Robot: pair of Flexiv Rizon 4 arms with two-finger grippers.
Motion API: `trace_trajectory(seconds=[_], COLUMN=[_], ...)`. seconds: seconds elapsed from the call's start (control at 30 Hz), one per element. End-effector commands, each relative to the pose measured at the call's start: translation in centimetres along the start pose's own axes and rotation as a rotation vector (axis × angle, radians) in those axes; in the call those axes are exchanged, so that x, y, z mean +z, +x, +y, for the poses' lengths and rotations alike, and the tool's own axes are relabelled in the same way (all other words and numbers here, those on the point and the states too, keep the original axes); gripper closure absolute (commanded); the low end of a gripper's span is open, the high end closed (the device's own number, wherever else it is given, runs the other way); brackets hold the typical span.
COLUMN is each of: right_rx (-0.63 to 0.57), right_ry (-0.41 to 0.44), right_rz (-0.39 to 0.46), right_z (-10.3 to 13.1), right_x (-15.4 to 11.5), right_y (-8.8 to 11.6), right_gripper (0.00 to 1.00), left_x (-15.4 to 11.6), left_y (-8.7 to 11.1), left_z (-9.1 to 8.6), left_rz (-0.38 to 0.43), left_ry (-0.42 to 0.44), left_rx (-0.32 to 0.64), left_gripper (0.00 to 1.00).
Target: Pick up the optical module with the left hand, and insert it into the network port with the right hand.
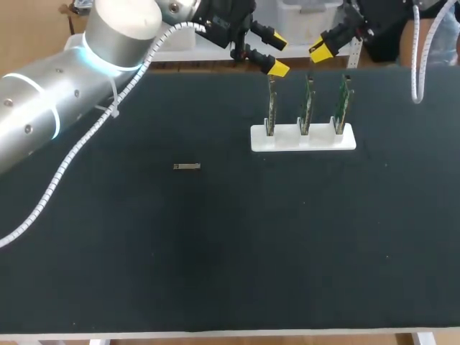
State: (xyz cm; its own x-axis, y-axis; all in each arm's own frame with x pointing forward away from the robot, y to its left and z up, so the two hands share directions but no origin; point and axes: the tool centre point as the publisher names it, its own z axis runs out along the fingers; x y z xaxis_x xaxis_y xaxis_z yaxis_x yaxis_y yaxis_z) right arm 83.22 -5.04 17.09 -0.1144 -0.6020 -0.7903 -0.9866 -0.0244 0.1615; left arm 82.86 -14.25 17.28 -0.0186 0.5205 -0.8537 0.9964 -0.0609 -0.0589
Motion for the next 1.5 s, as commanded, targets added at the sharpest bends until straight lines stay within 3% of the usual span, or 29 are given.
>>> trace_trajectory(seconds=[0.03,1.5], right_rx=[0.001,-0.016], right_ry=[-0.435,-0.408], right_rz=[-0.004,0.009], right_z=[-0.59,-0.2], right_x=[-0.19,0.04], right_y=[-0.04,-0.15], right_gripper=[1.0,1.0], left_x=[-0.02,-0.02], left_y=[0.05,0.05], left_z=[-0.25,-0.25], left_rz=[0.0,0.0], left_ry=[-0.005,-0.005], left_rx=[0.001,0.001], left_gripper=[0.0,0.0])
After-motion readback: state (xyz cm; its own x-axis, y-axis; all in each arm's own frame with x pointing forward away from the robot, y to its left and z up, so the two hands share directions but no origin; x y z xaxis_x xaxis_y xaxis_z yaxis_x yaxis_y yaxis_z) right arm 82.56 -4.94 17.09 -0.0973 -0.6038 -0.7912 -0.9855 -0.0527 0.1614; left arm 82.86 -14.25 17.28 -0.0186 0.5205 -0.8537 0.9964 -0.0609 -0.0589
